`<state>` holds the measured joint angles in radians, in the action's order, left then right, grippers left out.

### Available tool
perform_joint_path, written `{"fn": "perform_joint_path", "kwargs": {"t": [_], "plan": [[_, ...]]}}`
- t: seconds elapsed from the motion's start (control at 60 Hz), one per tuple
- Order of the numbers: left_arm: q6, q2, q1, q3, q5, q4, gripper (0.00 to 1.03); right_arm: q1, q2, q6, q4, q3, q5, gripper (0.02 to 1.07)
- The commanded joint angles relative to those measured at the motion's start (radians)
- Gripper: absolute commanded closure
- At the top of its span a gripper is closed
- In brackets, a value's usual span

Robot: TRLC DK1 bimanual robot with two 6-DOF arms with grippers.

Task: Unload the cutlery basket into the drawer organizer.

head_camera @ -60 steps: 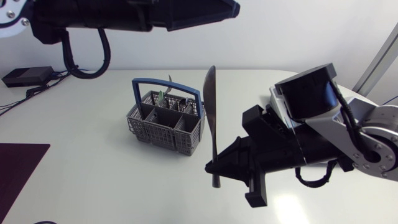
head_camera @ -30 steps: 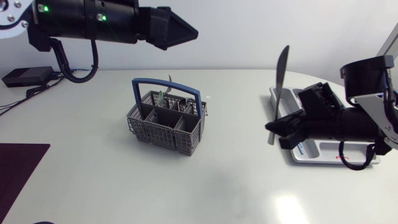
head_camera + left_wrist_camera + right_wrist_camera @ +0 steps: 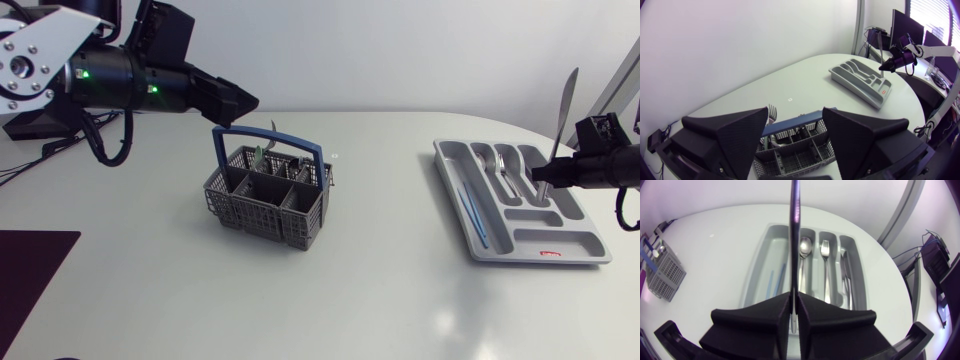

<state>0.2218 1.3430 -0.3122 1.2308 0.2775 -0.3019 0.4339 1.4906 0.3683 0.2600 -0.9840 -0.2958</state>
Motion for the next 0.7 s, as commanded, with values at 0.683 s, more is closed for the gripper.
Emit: {"fn": "perform_joint_path", "kwargs": {"t": [0.683], "plan": [[0.099, -0.146, 0.073, -0.209, -0.086, 0.095, 0.23, 0.138, 0.458, 0.012, -0.137, -0.285, 0.188, 1.01]]}}
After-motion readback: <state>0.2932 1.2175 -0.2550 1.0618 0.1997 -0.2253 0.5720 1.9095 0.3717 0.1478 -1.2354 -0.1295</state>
